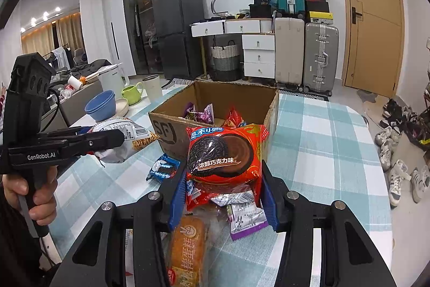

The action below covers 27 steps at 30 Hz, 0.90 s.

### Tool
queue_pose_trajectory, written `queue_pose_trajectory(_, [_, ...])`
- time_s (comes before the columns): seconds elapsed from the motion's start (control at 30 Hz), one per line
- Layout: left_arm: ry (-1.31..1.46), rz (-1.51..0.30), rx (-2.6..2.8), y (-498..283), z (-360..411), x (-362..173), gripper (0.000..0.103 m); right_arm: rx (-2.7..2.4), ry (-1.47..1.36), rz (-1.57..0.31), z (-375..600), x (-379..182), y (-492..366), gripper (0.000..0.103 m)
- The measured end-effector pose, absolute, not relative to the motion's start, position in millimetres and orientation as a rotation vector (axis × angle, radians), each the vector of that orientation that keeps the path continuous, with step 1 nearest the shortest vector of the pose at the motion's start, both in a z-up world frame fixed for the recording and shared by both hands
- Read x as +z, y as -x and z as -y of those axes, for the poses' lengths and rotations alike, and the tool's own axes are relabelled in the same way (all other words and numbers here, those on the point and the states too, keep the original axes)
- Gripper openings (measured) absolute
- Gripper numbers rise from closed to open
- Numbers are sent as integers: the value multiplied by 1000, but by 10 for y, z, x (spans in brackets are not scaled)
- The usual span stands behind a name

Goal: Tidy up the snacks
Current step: 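Carry the cookie pack and white-red bag over the cardboard box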

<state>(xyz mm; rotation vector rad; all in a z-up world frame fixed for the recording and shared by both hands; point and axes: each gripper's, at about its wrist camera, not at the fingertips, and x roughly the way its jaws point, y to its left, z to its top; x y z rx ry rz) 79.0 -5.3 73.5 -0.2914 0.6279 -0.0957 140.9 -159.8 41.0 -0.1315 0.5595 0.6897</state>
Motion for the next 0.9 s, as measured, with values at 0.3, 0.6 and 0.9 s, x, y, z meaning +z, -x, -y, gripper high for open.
queue_pose_trajectory(0.3, [283, -606, -92, -890, 17, 908, 49, 695, 130, -544, 1513, 496, -1570, 49])
queue_pose_trajectory(0.6, [293, -590, -100, -1162, 11, 1013, 49, 684, 123, -567, 1398, 521, -1869, 49])
queue_pose_trajectory(0.9, [287, -584, -109, -1469, 40, 1141, 49, 682, 119, -567, 1302, 599, -2094, 49])
